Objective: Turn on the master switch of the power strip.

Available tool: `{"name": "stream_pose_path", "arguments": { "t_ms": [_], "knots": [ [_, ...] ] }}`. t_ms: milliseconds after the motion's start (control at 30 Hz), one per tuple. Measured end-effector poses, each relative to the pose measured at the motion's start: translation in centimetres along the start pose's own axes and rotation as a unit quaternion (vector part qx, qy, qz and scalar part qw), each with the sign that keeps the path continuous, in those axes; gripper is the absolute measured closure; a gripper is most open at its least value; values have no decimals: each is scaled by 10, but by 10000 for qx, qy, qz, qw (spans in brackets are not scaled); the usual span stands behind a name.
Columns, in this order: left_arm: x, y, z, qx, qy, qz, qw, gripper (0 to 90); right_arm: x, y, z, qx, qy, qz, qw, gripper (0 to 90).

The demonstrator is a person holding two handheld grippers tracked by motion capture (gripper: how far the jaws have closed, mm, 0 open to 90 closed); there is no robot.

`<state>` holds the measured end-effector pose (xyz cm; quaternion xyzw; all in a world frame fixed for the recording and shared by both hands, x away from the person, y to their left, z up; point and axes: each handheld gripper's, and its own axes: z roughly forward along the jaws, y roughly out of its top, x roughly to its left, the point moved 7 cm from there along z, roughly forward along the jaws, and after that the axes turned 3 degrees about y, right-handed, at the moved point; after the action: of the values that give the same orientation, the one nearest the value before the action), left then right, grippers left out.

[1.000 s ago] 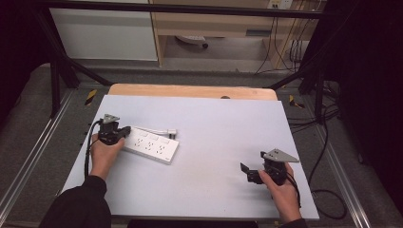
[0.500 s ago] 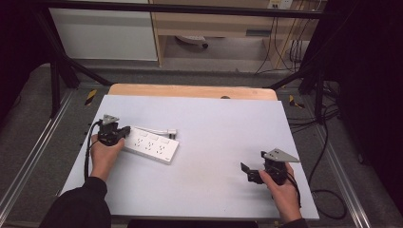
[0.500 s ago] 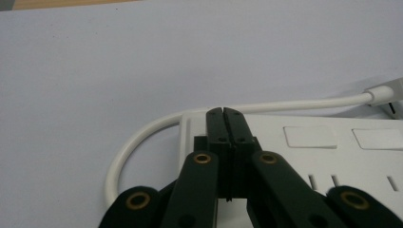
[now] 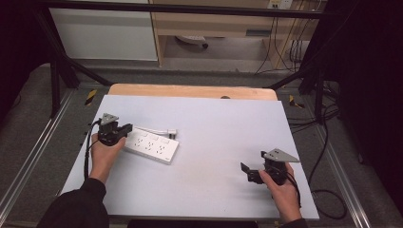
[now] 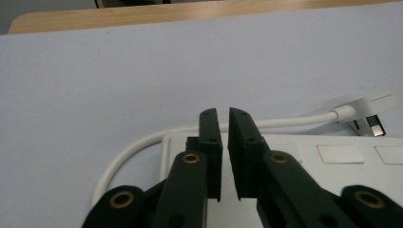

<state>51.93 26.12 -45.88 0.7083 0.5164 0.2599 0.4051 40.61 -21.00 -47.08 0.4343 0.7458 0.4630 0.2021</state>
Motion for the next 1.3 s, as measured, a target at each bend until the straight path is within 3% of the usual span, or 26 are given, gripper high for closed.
{"name": "stream_pose_path", "arguments": {
  "t_ms": [300,633,733,800,867,933,1300],
  "knots": [
    [-8,7,-6,-199,-280,-120,9993,583,0,0,0,-4,4,28,10000,51],
    [-14,14,-15,-413,-318,-70,9986,415,-2,0,-1,-21,-10,56,10000,50],
    [-17,16,-17,-415,-343,-143,9984,365,-2,0,-1,-12,-13,56,10000,49],
    [-20,17,-18,-426,-360,-217,9982,287,-3,0,-1,-16,-13,56,10000,49],
    [-21,18,-19,-405,-365,-342,9979,152,-2,0,-1,-15,-11,58,10000,49],
    [-23,19,-21,-416,-412,-427,9974,100,-2,0,-1,-16,-12,58,10000,49],
    [-33,24,-41,-523,-591,-192,9967,74,-2,0,-1,-19,-15,54,10000,48]
  ]
}}
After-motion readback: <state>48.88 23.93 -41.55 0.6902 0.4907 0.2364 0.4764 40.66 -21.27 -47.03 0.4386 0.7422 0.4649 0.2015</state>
